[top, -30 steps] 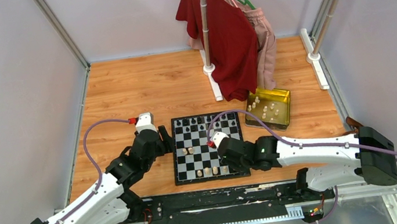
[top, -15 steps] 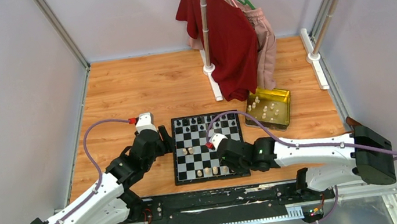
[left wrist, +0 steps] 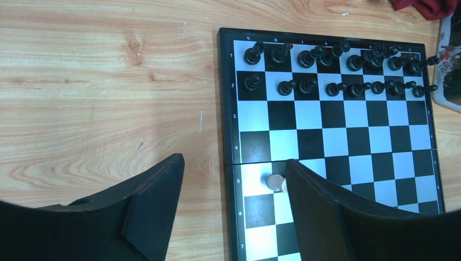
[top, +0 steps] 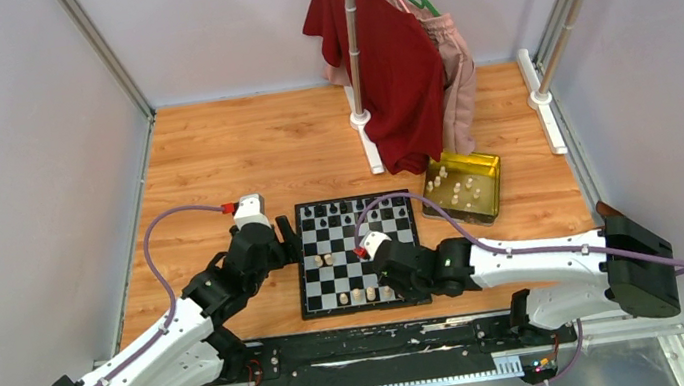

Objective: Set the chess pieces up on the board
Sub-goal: Place the chess piece on the chessboard.

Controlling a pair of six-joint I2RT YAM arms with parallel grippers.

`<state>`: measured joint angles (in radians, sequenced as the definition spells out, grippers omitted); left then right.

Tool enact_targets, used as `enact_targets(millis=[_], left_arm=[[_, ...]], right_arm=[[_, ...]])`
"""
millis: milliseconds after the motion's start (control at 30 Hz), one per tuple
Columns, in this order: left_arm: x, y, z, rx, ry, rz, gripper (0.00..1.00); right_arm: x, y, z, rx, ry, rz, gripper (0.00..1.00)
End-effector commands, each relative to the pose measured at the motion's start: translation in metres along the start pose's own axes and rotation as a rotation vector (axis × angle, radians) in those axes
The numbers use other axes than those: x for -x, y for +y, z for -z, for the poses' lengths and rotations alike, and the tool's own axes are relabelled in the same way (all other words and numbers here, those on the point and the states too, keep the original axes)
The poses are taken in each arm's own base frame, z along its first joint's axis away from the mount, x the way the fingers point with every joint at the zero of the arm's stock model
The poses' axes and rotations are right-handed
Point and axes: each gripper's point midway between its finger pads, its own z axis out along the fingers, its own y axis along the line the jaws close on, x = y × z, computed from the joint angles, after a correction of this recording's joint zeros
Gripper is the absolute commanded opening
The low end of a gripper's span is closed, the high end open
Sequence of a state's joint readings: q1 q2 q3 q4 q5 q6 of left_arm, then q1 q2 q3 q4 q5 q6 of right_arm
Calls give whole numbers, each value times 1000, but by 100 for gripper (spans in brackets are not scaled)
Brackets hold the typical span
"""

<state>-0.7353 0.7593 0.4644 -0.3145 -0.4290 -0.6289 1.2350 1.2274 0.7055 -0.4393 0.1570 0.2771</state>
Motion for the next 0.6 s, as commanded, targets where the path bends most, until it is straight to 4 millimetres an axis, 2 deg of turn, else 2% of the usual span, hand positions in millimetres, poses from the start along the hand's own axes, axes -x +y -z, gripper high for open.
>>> enact_targets(millis=[0,267,400,500,567], left_arm=[[10,-4,0,-13,-33,28,78],[9,-3,0,-6,-29,26,87],[9,-3,0,-1,-26,22,90],[10,-2,0,5,-25,20,93],[11,-2,1,7,-24,18,99]], right_arm=[[-3,4,-3,4,-1,13,1],[-6,3,-6,3,10,14,3],[-6,3,-6,-1,8,14,14],[-5,2,-5,-8,4,16,27],[-3,0,-3,-13,0,17,31]])
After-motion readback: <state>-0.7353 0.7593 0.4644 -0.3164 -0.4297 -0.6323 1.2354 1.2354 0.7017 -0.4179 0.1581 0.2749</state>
